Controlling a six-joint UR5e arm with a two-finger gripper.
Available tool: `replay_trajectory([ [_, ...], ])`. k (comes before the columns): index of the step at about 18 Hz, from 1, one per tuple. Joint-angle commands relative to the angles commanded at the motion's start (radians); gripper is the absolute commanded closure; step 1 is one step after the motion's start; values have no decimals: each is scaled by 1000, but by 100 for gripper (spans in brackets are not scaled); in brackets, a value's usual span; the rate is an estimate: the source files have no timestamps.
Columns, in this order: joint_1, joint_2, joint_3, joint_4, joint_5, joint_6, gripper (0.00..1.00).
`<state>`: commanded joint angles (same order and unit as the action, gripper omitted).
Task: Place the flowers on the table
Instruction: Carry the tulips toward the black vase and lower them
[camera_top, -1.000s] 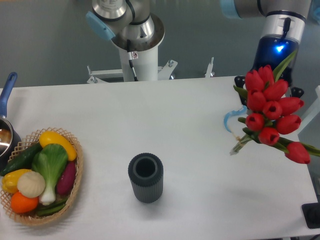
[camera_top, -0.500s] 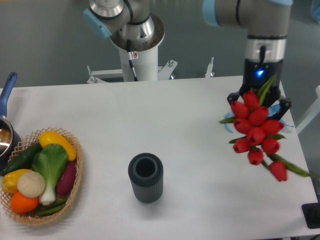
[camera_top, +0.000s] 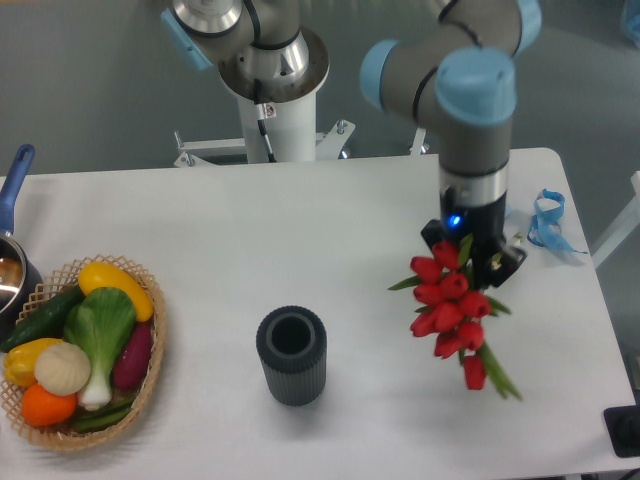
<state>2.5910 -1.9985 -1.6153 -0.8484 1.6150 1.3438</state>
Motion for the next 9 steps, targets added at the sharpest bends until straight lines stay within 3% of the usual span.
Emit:
replay_trajectory([
  [3,-37,-61,8,8,69,-2,70],
  [9,-48,-118,9,6,71,-17,69],
])
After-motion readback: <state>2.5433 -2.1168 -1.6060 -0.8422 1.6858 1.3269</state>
